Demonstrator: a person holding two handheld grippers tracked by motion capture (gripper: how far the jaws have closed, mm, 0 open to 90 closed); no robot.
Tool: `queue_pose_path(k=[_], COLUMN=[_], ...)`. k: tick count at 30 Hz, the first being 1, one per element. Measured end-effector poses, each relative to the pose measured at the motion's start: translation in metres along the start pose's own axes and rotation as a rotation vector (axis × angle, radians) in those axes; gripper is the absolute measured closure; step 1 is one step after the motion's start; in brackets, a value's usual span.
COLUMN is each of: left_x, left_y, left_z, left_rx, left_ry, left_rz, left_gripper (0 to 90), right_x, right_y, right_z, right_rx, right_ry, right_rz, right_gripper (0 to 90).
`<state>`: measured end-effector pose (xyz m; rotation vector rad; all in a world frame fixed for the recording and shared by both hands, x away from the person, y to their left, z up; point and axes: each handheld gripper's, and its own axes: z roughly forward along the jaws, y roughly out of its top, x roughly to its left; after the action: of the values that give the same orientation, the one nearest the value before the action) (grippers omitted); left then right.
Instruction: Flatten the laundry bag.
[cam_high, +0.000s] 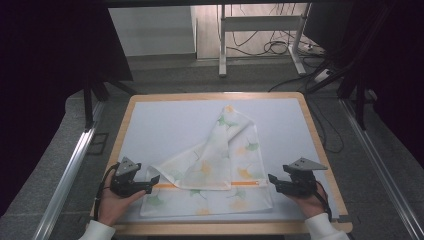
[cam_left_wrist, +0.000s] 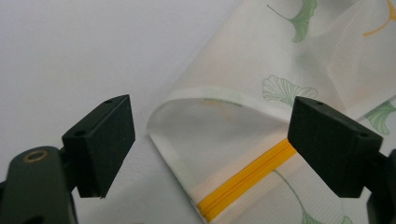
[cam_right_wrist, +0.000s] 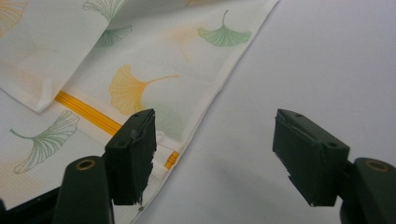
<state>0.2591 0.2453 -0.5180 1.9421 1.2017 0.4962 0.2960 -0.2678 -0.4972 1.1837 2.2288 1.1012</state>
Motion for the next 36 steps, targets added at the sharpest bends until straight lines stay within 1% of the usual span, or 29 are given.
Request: queue_pose_path(k=[3, 5, 7, 9, 12, 16, 20, 23, 24, 26, 29, 32, 36], left_x=[0.001, 0.002, 0.002, 0.0, -0.002, -0.002, -0.001, -0.002, -0.003, -0.004, -0.009, -0.011, -0.011], left_y=[-0.001, -0.001, 0.0, -0.001, -0.001, 0.0, -0.001, -0.001, -0.001, 0.0, 0.001, 0.002, 0.002], left_z=[-0.002, -0.003, -0.002, -0.001, 0.0, -0.003, -0.003, -0.004, -0.004, -0.005, -0.005, -0.004, -0.003], left_rx=[-0.019, -0.026, -0.026, -0.023, -0.017, -0.01, 0.001, -0.002, -0.005, -0.012, -0.013, -0.012, -0.012], left_ry=[-0.001, -0.028, -0.038, -0.034, -0.022, -0.03, -0.026, -0.033, -0.035, -0.036, -0.012, -0.021, -0.035], left_rz=[-0.003, -0.012, -0.012, -0.002, 0.016, 0.006, 0.012, 0.018, 0.021, 0.023, 0.055, 0.059, 0.053], left_gripper=[16.8, 24.2, 23.4, 22.7, 20.6, 21.6, 21.5, 21.5, 21.5, 21.3, 21.1, 21.1, 21.3], right_x=[-0.001, -0.001, 0.0, 0.001, 0.004, 0.006, 0.006, 0.007, 0.008, 0.009, 0.012, 0.017, 0.022], right_y=[0.0, 0.0, 0.0, 0.001, 0.002, 0.002, 0.003, 0.003, 0.003, 0.003, 0.004, 0.005, 0.005], right_z=[0.0, 0.0, -0.001, -0.003, -0.004, -0.004, -0.005, -0.005, -0.006, -0.007, -0.007, -0.007, -0.004], right_rx=[0.001, 0.004, 0.003, -0.003, -0.003, 0.006, 0.01, 0.009, 0.004, -0.001, -0.008, -0.005, 0.017], right_ry=[0.004, 0.01, 0.019, 0.029, 0.031, 0.045, 0.072, 0.091, 0.09, 0.094, 0.128, 0.148, 0.177], right_rz=[0.003, -0.003, -0.008, -0.018, -0.032, -0.043, -0.046, -0.048, -0.049, -0.046, -0.036, -0.047, -0.058], right_gripper=[34.2, 36.0, 38.2, 42.0, 47.5, 59.0, 74.6, 83.6, 85.8, 88.1, 88.8, 89.0, 89.2])
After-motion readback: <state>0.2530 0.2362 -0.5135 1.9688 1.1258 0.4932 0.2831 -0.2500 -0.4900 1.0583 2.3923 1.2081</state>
